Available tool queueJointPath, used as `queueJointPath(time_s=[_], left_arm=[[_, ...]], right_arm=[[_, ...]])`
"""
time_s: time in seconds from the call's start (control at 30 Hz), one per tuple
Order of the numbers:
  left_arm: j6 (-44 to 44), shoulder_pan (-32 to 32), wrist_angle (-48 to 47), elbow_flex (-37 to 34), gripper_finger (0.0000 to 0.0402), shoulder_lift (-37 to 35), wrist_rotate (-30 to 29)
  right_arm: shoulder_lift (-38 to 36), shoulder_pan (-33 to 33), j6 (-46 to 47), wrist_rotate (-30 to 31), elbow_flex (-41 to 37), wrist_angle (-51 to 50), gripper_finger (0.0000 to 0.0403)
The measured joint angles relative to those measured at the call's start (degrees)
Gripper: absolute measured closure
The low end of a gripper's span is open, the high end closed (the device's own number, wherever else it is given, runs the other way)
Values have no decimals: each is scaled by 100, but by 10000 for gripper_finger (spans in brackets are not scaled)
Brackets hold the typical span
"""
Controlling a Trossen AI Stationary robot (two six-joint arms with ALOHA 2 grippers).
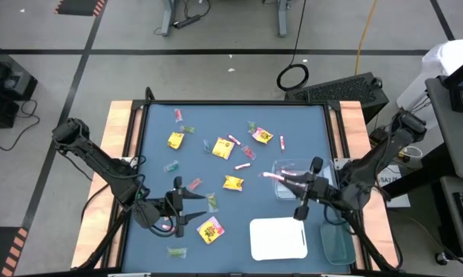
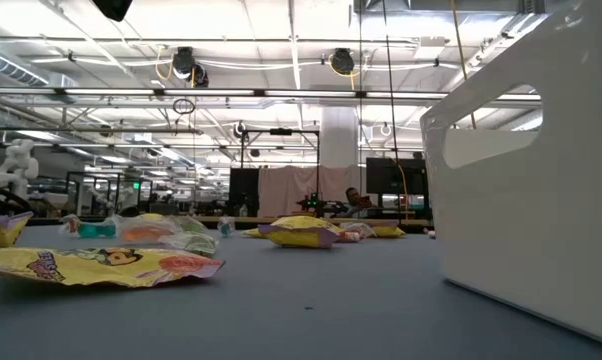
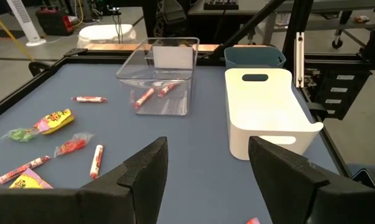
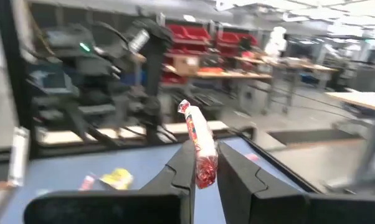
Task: Sort candy
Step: Put the transparent candy roll into the transparent bin
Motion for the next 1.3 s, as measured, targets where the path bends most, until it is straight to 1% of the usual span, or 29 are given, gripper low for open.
queueJointPath(time_s=[0.13,0.3,0.43,0.5,0.6,0.7,0.8,0.97,1.07,1.17,1.3], left_arm=[[29,0,0,0,173,0,0],[129,0,2,0,173,0,0],[203,11,4,0,173,0,-70],[210,38,4,0,173,0,-114],[210,135,2,0,173,0,-122],[208,244,3,0,173,0,-125],[205,340,2,0,173,0,-127],[151,429,6,0,173,0,-110],[151,426,22,0,173,0,10],[153,420,22,0,173,0,50],[153,424,21,0,173,0,52]], right_arm=[[-329,0,870,191,0,-1251,364],[-696,0,2526,62,0,-2951,364],[-891,-24,4077,-585,0,-4417,364],[-908,-63,4788,-1117,0,-5041,364],[-896,-104,5543,-1948,0,-5772,364],[-842,-125,6042,-2565,0,-6348,364],[-847,-125,6445,-2824,0,-6798,364],[-820,-127,6911,-2845,0,-7622,364],[-672,-127,7280,-2849,0,-8021,364],[-430,-127,7507,-2859,0,-8196,364],[-83,-133,7583,-2872,0,-8211,364]])
